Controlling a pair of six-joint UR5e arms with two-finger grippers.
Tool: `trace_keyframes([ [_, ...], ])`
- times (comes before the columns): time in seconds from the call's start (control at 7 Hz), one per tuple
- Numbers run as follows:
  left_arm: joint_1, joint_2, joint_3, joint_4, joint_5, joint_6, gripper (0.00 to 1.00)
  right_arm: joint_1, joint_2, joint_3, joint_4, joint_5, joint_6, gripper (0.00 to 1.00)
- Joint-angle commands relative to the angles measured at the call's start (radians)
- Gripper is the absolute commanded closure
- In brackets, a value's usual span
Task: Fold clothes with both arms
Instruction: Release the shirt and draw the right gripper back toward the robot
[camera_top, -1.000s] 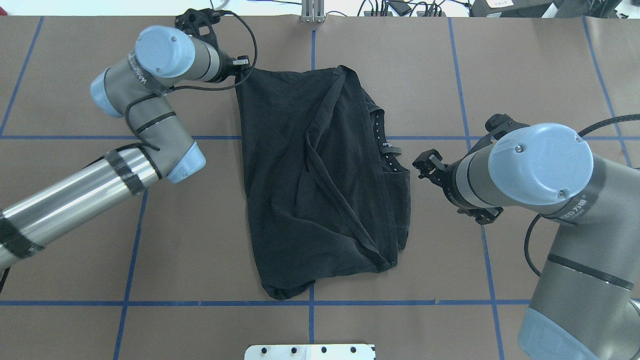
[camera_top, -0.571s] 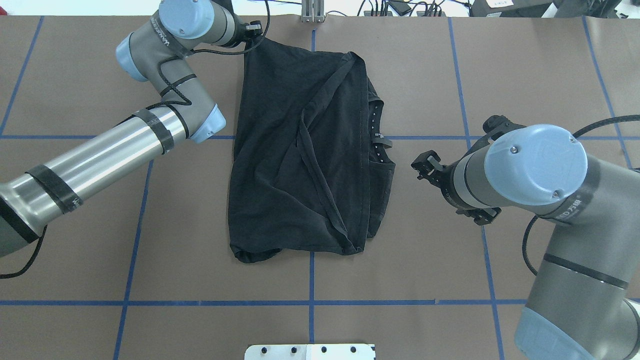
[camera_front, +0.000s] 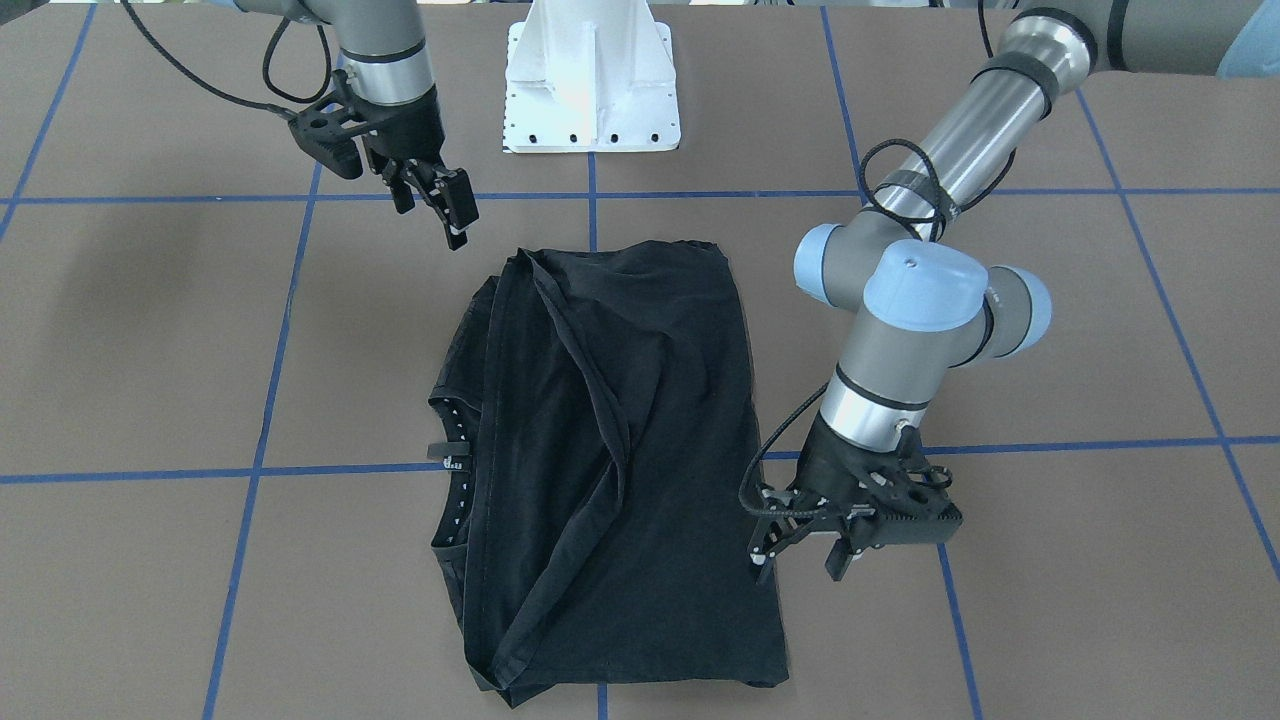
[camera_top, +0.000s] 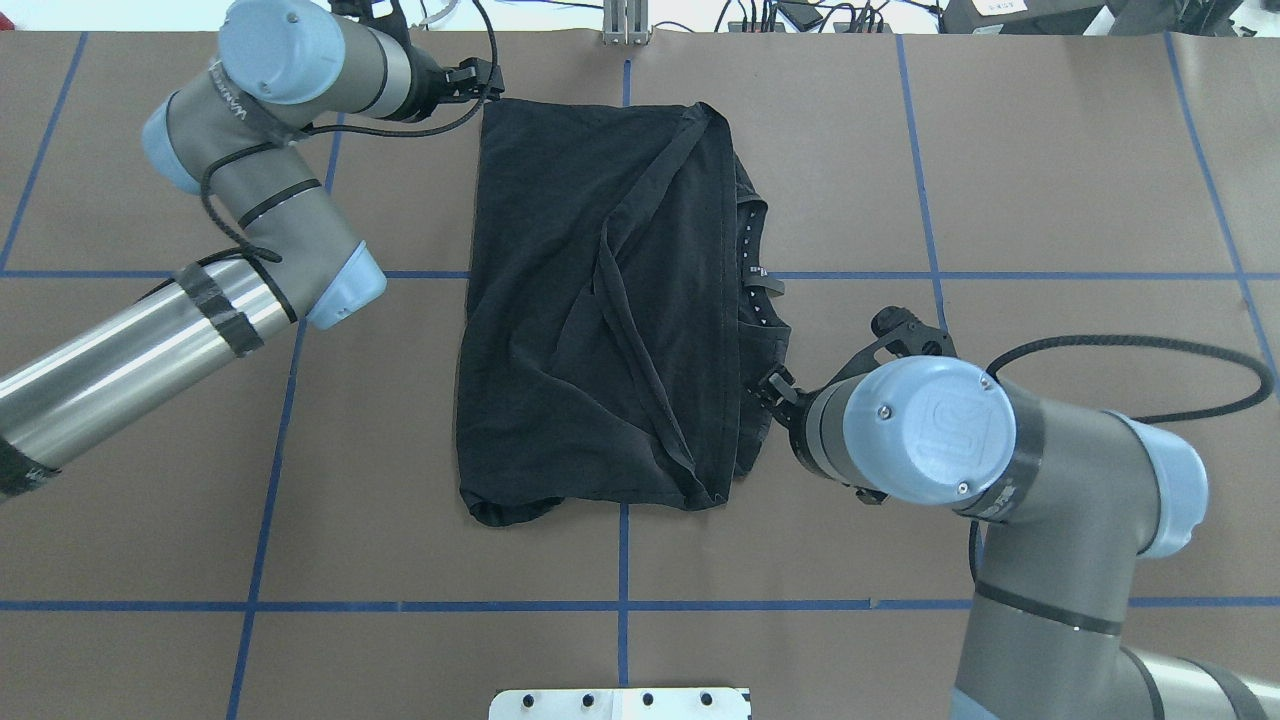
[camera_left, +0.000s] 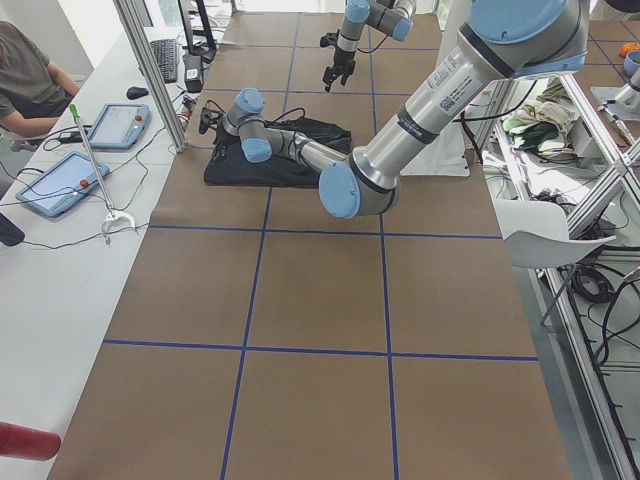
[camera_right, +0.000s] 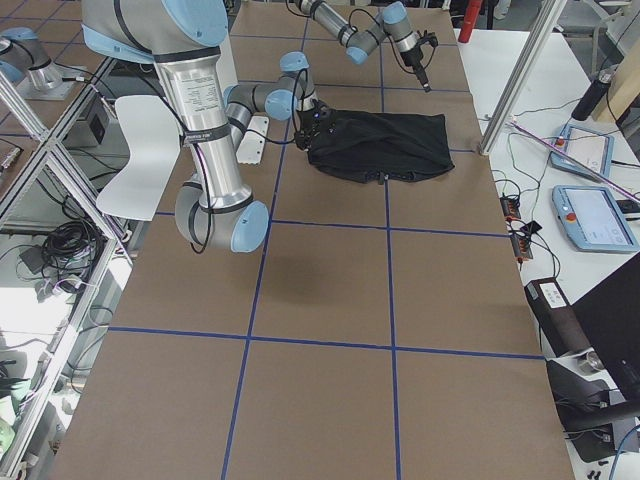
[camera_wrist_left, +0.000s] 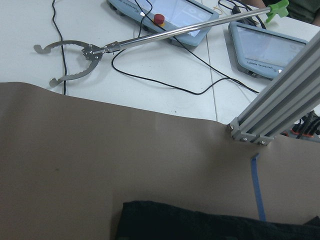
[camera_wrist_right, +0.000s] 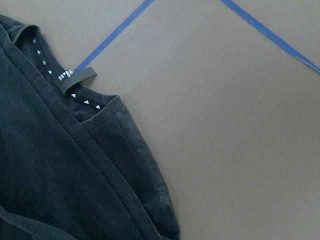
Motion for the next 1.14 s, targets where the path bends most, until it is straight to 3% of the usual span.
trace_keyframes([
  [0.0, 0.003, 0.072, -0.125, 0.068, -0.016, -0.01, 0.0, -0.109, 0.007, -0.102, 0.079, -0.155, 0.227, 0.0],
  [0.14, 0.003, 0.074, -0.129, 0.082, -0.016, -0.025, 0.0, -0.12, 0.034, -0.197, 0.191, -0.201, 0.263, 0.01],
  [0.29, 0.003, 0.074, -0.13, 0.082, -0.014, -0.027, 0.0, -0.117, 0.037, -0.245, 0.205, -0.206, 0.25, 0.01],
  [0.71, 0.003, 0.074, -0.136, 0.084, -0.013, -0.053, 0.0, -0.112, 0.045, -0.284, 0.207, -0.211, 0.213, 0.02],
  [1.0, 0.001, 0.09, -0.15, 0.084, -0.01, -0.053, 0.0, -0.109, 0.062, -0.295, 0.207, -0.212, 0.202, 0.08],
])
